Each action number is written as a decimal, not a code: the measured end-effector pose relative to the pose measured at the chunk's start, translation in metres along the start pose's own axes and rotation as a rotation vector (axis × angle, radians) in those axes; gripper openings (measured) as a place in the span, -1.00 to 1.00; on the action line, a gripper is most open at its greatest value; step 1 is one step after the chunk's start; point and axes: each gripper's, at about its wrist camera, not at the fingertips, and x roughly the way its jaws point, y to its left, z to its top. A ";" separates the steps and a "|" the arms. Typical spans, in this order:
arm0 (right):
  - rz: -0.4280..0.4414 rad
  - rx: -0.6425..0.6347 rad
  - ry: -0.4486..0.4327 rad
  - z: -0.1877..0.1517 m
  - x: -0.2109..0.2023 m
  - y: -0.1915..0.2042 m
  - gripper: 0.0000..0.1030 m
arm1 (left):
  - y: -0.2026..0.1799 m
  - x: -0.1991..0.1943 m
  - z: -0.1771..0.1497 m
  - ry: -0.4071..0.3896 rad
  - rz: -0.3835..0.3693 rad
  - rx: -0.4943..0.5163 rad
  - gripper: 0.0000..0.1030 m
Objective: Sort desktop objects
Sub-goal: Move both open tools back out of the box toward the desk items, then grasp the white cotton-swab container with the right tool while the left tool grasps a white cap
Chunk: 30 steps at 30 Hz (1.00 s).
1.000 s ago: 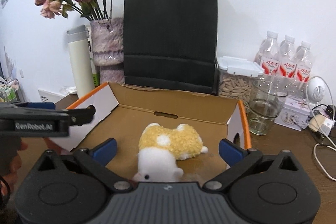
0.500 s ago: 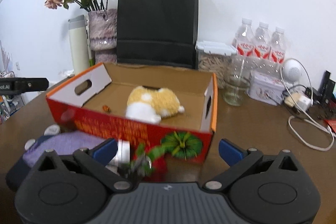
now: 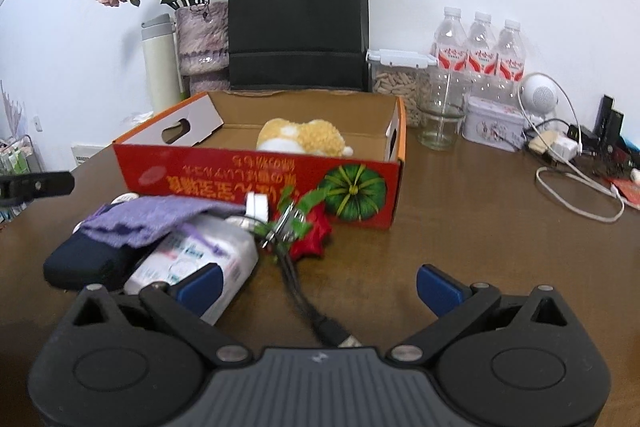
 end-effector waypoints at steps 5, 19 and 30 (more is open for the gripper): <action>0.007 0.000 0.007 -0.013 -0.009 0.009 1.00 | 0.001 -0.008 -0.013 0.022 0.007 -0.003 1.00; 0.078 -0.030 0.002 -0.023 -0.016 0.055 1.00 | 0.031 -0.013 -0.026 0.064 0.092 -0.010 1.00; -0.012 -0.054 0.035 -0.008 0.013 0.088 1.00 | 0.046 0.014 -0.023 0.115 0.131 0.057 1.00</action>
